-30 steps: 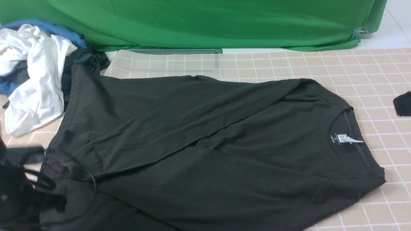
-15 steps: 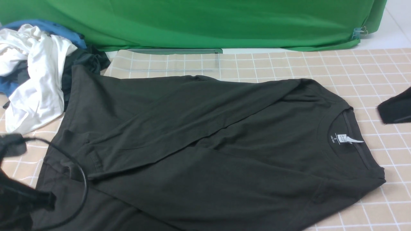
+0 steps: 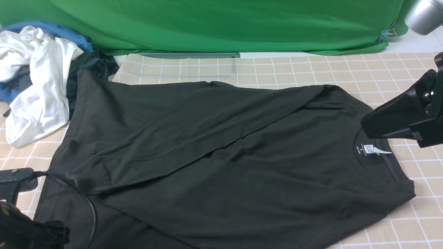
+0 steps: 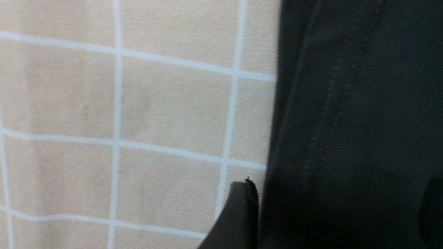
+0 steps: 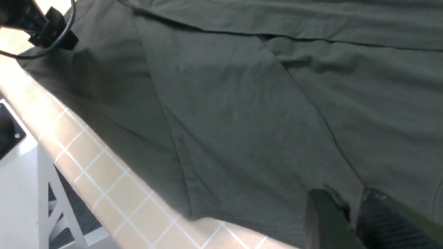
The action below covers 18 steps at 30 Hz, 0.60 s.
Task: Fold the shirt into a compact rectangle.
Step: 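Grasp the near edge of the shirt at its hem and shoulder corners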
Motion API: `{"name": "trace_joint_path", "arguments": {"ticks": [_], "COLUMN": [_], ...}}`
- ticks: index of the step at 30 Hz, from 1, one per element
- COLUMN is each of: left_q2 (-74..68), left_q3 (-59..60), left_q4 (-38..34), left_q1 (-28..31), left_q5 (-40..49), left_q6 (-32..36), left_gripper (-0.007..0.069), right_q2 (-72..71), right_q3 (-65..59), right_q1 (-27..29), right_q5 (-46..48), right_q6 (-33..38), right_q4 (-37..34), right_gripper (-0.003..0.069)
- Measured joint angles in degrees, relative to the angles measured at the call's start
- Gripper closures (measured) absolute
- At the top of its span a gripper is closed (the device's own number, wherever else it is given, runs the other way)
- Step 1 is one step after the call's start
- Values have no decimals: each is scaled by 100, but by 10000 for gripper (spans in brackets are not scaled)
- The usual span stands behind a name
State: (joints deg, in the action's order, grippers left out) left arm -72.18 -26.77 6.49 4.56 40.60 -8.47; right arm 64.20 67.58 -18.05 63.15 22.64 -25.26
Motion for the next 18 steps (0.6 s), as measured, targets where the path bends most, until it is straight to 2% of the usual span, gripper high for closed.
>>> {"name": "trace_joint_path", "arguments": {"ticks": [7,11,14,15,16,18], "left_q2": [-438,-696,-820,-833,-839,-866], "left_q3": [14,-51,-128,-144,-149,-189], "left_q4": [-115,-250,-442,-483,-490,-397], "left_q1": [0,0,0,0,0,0], "left_q5": [-70,-21,46,52,52,88], "left_q6": [-187,-124,-40,-21,-21,-15], "left_gripper": [-20,48,214,304,354,508], "right_q2": [0,0,0,0,0,0], "right_q3": [0,0,0,0,0,0], "right_q1": [0,0,0,0,0,0], "right_q5": [-134,-145,-145,-145,-145,-145], "right_q6": [6,6,11,11,11,11], "right_q4": [137,144,144,149,157,207], "right_gripper": [468,462,462,462,462,462]}}
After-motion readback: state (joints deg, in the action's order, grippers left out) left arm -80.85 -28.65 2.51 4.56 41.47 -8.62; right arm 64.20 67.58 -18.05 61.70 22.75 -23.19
